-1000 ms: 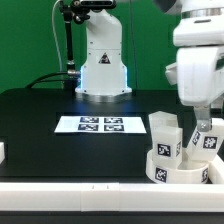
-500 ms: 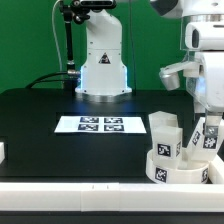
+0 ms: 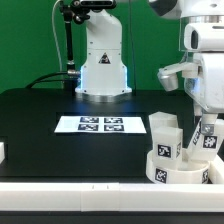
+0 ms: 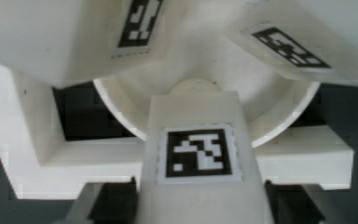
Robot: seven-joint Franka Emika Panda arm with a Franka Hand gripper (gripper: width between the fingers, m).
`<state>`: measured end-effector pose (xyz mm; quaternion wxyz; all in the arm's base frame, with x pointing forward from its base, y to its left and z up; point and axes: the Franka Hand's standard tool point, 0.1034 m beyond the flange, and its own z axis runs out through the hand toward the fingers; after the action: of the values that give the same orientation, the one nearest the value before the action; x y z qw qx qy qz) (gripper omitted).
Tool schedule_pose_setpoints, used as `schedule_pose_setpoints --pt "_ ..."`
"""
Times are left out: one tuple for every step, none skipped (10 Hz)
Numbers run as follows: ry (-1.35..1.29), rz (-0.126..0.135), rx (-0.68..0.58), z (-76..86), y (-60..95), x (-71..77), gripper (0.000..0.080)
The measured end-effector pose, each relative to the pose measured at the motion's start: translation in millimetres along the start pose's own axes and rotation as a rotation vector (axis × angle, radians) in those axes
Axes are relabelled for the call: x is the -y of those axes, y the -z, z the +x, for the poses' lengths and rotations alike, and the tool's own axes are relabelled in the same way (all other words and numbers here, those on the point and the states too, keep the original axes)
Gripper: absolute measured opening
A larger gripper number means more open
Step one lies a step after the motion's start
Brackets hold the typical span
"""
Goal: Assemble stool
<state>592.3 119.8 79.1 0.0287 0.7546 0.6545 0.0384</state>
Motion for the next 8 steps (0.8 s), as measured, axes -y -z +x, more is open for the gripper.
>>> schedule_pose_setpoints --pt "-0.022 0.0 0.0 -0.1 0.0 0.0 0.0338" --pt "-0.022 0.0 0.0 -0.2 0.0 -0.1 0.0338" --pt "-0.033 0.001 0.0 -0.2 -0.1 0.1 0.0338" --pt "-0.178 0.014 0.005 -0.8 -0.4 1.7 0.0338" --pt "-0.318 0.032 0.016 -1.4 -0.5 3.8 0.0338" --pt "-0.422 0.048 0.023 -2.2 -0.5 4.9 0.034" --pt "-0.519 0.065 0.028 -3.1 -0.6 5.7 0.034" --pt "-0.627 0.066 0.021 -2.7 -0.8 5.6 0.034"
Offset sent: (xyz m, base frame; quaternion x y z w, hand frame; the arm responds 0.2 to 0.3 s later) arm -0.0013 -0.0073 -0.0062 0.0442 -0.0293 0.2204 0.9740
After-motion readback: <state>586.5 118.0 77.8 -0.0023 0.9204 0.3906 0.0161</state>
